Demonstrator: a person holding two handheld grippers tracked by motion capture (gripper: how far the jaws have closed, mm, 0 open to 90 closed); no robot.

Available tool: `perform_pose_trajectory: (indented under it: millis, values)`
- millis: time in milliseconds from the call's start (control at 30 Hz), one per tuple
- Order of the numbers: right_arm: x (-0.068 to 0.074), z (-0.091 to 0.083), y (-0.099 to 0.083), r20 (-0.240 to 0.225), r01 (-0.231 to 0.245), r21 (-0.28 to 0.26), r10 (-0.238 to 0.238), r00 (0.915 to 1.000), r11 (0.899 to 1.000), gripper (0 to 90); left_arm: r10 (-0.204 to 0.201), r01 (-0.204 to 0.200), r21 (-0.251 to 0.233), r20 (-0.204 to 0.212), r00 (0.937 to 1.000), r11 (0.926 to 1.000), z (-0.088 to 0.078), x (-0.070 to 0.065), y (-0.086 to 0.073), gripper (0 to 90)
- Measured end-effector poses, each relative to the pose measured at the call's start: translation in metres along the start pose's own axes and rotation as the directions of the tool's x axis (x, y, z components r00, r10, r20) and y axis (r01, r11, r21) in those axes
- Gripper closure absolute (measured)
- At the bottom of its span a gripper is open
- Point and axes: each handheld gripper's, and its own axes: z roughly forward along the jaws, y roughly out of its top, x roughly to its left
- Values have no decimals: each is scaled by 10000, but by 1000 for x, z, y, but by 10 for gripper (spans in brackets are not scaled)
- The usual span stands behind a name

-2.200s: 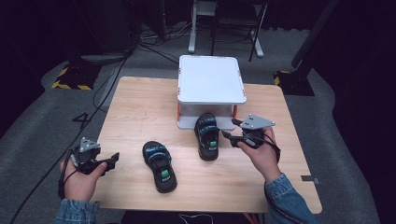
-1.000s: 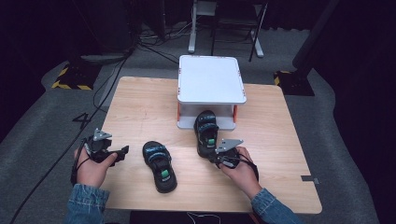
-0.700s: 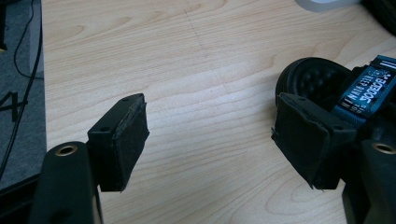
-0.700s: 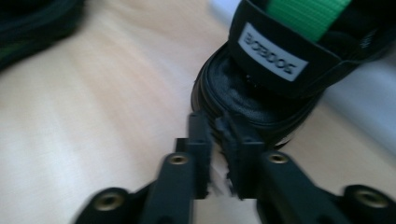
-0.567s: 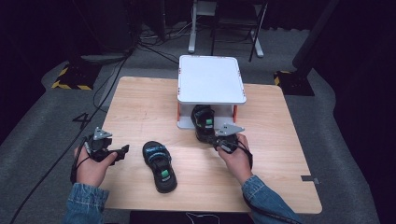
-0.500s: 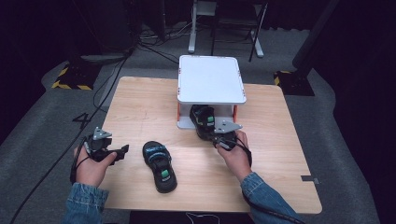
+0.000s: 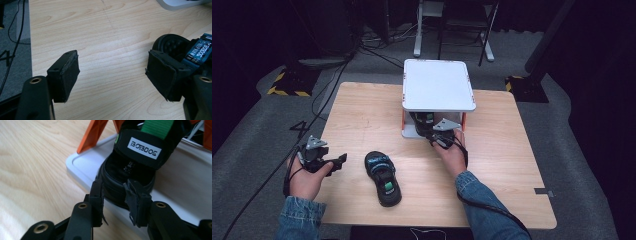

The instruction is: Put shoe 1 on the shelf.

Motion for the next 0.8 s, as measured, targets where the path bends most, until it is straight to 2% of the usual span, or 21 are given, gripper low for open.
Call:
perform_pose_trajectory:
  millis: [200,500,600,667,733,800]
  values:
    - [2,18,7,-173,-222,-223,218,9996,9995,650,42,-42,14,11,10000,10000,1,1,-1,267]
    - [5,36,17,-2,-361,-295,361,9993,9989,630,41,-41,-16,51,10000,10000,1,-1,0,268]
    - [4,37,19,-127,-597,-308,594,9982,9977,576,32,-32,-9,69,10000,10000,0,0,-1,268]
    - [6,36,18,-137,-523,-479,517,9986,9975,482,50,-50,-44,70,10000,10000,-1,0,-1,268]
    - [8,30,16,-270,-736,-623,720,9970,9953,485,-25,25,-71,75,10000,10000,-1,0,-1,268]
    - [13,18,15,-548,-1105,-982,1055,9929,9890,467,2,-1,-67,68,10000,10000,-2,1,0,268]
